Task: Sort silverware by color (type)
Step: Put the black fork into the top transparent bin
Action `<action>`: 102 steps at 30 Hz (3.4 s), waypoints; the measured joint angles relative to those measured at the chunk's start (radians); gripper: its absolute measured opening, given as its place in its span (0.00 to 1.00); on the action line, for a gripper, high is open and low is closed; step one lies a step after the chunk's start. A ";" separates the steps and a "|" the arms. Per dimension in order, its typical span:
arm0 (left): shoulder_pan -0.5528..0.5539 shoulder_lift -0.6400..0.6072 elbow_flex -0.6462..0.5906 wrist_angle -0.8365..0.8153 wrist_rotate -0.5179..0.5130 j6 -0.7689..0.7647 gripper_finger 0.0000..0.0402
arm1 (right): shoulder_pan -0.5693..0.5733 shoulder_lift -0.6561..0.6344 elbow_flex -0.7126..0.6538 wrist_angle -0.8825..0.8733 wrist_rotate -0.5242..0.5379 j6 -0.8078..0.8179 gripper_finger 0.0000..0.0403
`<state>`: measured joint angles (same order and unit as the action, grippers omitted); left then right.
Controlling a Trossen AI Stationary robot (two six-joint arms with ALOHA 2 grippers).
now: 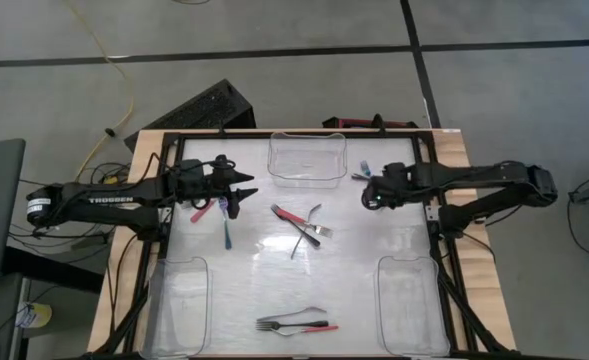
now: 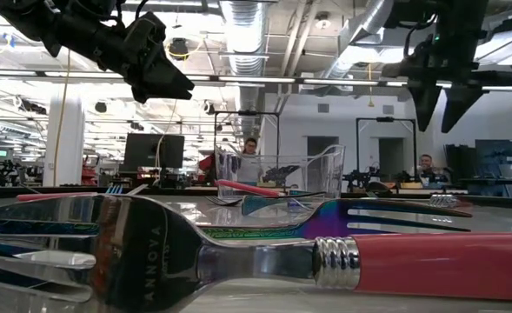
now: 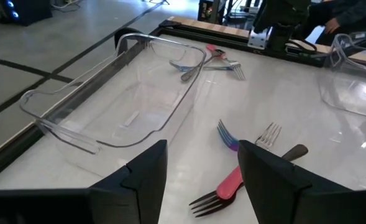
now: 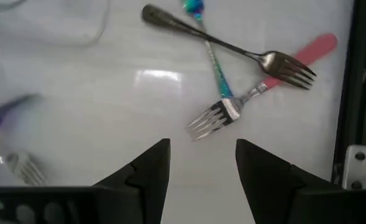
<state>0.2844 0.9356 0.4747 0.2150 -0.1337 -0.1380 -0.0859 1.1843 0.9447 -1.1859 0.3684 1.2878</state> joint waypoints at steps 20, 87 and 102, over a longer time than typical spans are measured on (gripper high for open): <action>0.000 0.000 0.000 0.000 0.000 0.002 0.45 | -0.010 0.000 0.000 0.196 -0.178 -0.884 0.51; 0.000 0.000 -0.001 -0.031 -0.012 -0.005 0.45 | -0.566 0.485 0.017 0.153 -0.074 -1.360 0.64; 0.000 0.000 -0.001 -0.046 -0.012 -0.006 0.45 | -0.510 0.479 -0.039 0.230 0.028 -1.346 0.64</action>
<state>0.2848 0.9352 0.4740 0.1692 -0.1455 -0.1444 -0.5963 1.6634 0.9054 -0.9560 0.3965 -0.0587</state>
